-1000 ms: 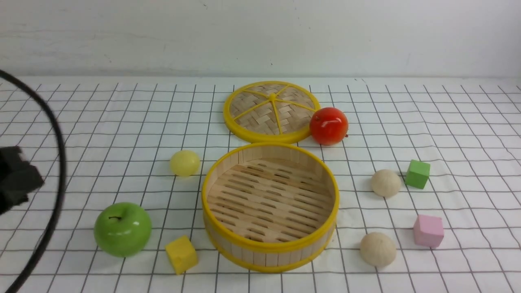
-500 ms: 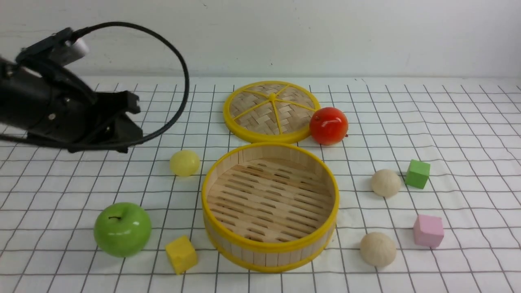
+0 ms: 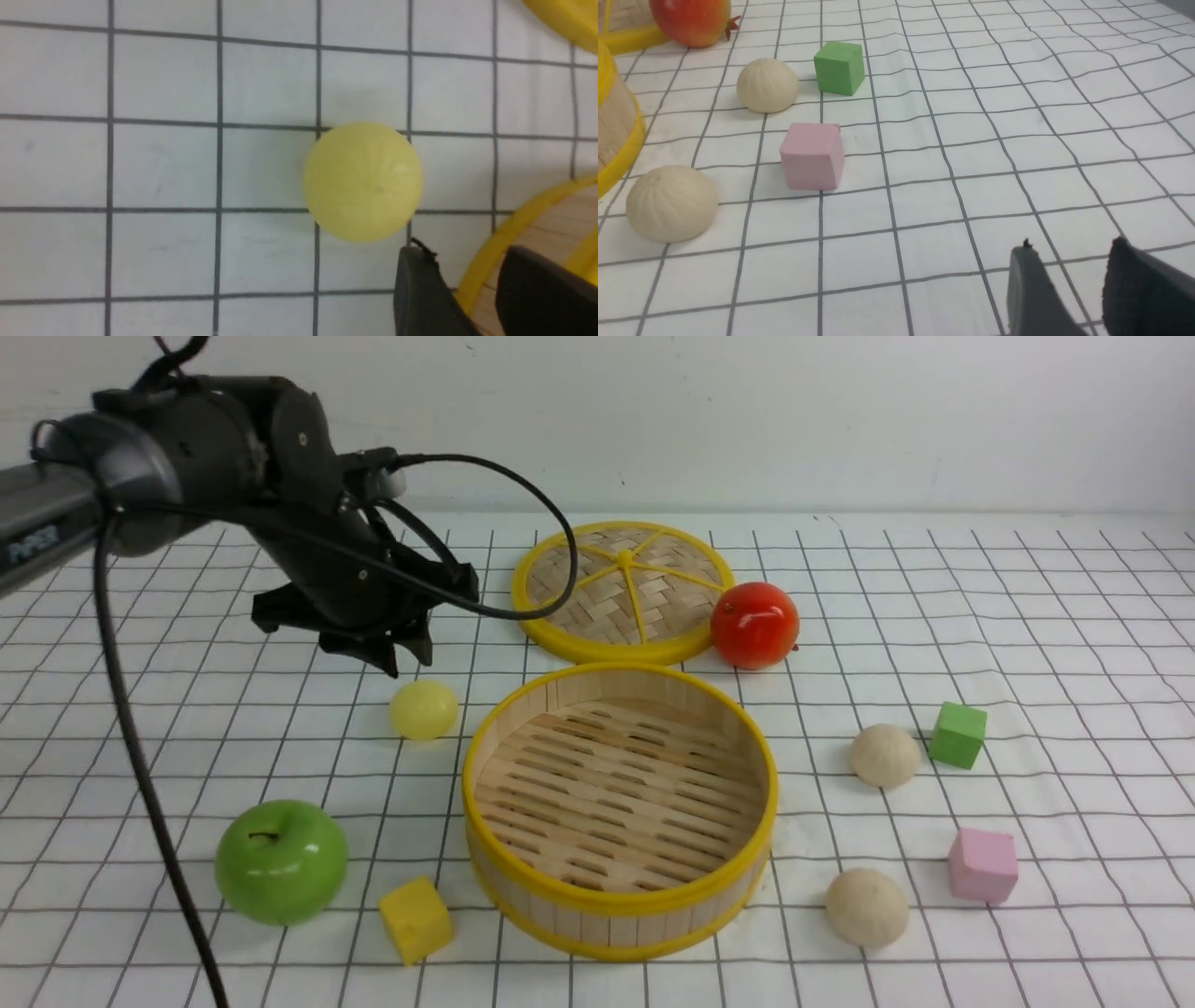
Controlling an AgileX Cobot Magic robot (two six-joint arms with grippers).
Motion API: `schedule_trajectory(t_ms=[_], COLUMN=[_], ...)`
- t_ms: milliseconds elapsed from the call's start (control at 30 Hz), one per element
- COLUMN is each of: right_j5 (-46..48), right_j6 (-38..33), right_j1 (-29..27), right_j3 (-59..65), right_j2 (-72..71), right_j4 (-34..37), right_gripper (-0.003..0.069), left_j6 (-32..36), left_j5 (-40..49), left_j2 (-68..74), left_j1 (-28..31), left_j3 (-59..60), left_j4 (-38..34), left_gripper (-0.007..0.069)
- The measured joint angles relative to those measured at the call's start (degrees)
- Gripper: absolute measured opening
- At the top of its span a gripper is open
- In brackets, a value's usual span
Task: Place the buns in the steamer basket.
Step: Use the left arm to grab a steamed stuffed bun, then use the left arm to put the steamed stuffed bun into the steamer
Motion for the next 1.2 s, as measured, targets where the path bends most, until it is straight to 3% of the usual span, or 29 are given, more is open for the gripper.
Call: schedule_trajectory(t_ms=[667,733,933,1067,1200], right_j5=[0.0,0.0,0.0,0.0,0.0], right_j6=[0.0,0.0,0.0,0.0,0.0], right_j1=[0.0,0.0,0.0,0.0,0.0], right_j3=[0.0,0.0,0.0,0.0,0.0], right_j2=[0.0,0.0,0.0,0.0,0.0], right_j4=[0.0,0.0,0.0,0.0,0.0], right_gripper=[0.0239,0.0239,0.0239,0.0239,0.0239], left_j6=[-1.0,-1.0,-0.7,1.4,5.9], left_j5=[-5.1,-5.2,-2.1,4.5,14.7], left_j2=[10.0,10.0,10.1,10.6,10.4], left_j1=[-0.2,-0.2,-0.2,-0.2,-0.9], left_j3=[-3.4,-3.4,-5.8,-11.3,-19.1], left_j4=[1.9,1.9,2.9,3.0,-1.9], left_gripper=[0.0232,0.0212,-0.0007,-0.0013,-0.0013])
